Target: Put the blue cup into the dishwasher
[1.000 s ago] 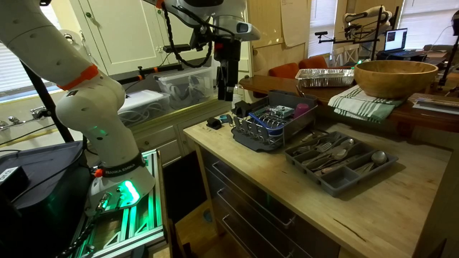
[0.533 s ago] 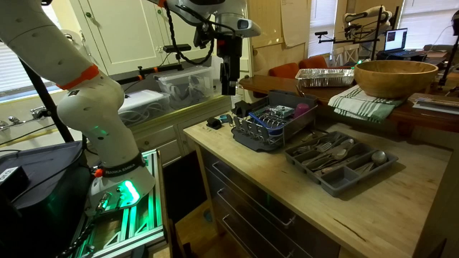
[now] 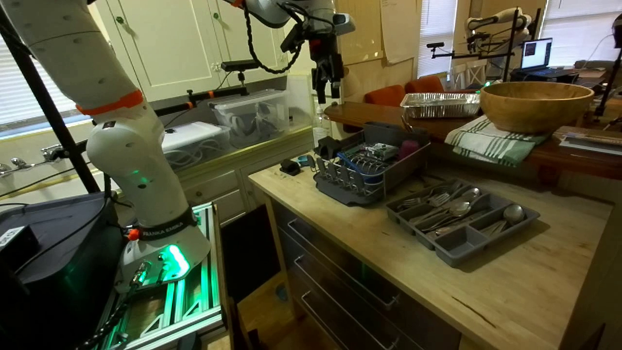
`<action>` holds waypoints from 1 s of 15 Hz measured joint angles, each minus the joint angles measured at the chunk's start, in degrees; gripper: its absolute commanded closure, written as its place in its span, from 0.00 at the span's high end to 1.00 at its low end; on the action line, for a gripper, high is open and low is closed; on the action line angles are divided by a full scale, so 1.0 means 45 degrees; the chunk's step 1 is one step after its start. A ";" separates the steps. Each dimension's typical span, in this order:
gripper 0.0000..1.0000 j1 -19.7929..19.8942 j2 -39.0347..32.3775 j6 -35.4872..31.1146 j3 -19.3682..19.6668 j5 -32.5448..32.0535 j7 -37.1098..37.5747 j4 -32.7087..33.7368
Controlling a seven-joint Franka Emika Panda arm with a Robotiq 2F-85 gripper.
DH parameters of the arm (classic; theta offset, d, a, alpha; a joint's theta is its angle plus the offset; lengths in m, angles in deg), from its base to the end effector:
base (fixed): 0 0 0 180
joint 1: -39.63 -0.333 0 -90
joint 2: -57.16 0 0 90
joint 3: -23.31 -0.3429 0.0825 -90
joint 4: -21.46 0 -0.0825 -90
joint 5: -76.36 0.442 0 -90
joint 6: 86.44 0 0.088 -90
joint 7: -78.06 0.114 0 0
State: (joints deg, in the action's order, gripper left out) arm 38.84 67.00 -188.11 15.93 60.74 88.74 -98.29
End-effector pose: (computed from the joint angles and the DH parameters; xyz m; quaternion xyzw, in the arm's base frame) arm 0.5363 0.0539 0.4896 0.9872 0.0137 -0.0483 0.1515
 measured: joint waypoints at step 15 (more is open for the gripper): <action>1.00 -0.0841 -0.2244 0.0175 -0.0422 -0.0317 0.1247 0.2688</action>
State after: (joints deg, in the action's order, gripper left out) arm 35.05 56.90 -187.32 14.04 59.32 94.36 -86.19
